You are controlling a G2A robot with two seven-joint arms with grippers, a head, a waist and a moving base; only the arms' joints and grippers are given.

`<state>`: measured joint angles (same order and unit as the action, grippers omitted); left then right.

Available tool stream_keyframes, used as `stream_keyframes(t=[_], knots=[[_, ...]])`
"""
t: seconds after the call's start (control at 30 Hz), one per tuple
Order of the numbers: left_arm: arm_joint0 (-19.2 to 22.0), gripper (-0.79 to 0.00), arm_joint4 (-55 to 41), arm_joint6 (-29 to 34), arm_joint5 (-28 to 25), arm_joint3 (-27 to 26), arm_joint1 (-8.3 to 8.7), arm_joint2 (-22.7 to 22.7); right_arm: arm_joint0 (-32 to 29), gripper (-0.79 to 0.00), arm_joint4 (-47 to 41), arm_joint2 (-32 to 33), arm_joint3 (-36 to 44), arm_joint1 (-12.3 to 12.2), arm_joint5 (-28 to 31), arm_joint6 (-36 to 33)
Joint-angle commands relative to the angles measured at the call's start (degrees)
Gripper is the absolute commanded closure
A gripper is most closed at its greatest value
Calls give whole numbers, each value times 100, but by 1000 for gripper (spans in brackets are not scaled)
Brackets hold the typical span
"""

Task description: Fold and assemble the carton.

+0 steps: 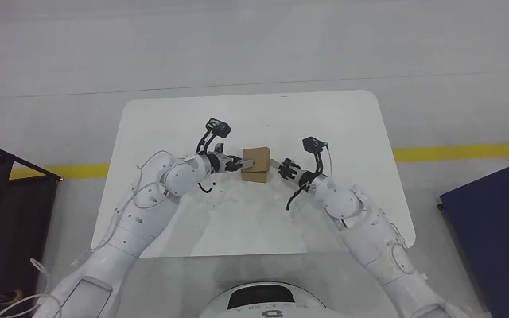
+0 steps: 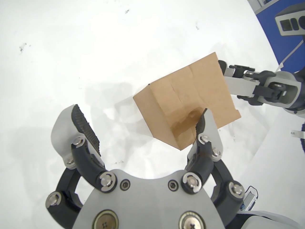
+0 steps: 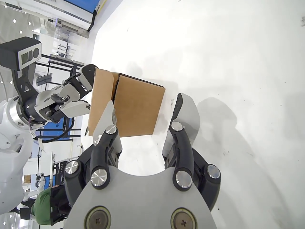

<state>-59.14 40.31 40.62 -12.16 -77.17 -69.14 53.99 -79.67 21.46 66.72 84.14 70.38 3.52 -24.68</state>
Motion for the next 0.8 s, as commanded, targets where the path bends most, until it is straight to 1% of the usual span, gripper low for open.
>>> stream_keyframes(t=[0.0, 0.3, 0.53, 0.7, 0.77], knots=[[-5, -785, -1, 0, -16, 1, 4, 24, 6, -465, -11, -4, -4, 3, -28, -2], [-38, -785, -43, 8, -65, -10, 10, 83, -4, -496, 3, 33, 81, 5, -172, 98], [-45, -785, -45, 11, -85, -7, 10, 111, -136, -486, 37, 192, 266, -27, -229, 145], [-56, -785, -38, 8, -89, -11, 9, 118, -151, -483, 212, 106, 428, -29, -260, 53], [-62, -785, -34, 5, -87, -15, 7, 117, -125, -471, 232, 71, 447, -24, -276, 14]])
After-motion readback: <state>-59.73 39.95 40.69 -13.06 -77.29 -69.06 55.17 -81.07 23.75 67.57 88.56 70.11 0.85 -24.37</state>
